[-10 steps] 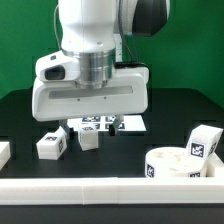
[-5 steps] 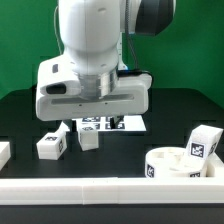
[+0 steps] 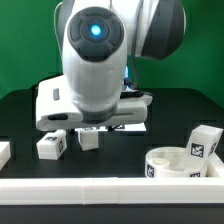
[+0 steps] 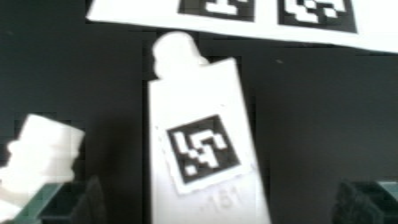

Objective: Assemble stool

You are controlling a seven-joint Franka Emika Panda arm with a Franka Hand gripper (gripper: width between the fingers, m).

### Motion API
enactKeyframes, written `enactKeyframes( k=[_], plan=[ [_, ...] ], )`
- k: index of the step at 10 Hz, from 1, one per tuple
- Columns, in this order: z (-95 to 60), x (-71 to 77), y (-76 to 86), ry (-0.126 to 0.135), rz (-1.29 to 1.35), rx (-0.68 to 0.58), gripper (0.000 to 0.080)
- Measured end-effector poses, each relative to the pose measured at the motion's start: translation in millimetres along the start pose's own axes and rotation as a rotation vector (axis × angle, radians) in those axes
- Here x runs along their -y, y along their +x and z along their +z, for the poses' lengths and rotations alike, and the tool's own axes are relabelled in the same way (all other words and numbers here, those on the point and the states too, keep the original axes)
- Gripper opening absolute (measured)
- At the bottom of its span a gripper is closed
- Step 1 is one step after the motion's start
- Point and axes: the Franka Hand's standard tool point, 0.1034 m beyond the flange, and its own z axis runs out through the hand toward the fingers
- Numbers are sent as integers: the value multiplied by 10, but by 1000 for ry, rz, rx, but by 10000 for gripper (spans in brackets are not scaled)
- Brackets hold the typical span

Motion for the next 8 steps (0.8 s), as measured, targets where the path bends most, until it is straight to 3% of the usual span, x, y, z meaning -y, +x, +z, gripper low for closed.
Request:
enactKeyframes(
  k=[5, 7, 8],
  plan=[
    [2, -8, 20, 0, 0, -4, 649],
    [67, 1, -64, 18, 0, 115, 649],
    [58, 14, -15, 16, -1, 147, 649]
  ],
)
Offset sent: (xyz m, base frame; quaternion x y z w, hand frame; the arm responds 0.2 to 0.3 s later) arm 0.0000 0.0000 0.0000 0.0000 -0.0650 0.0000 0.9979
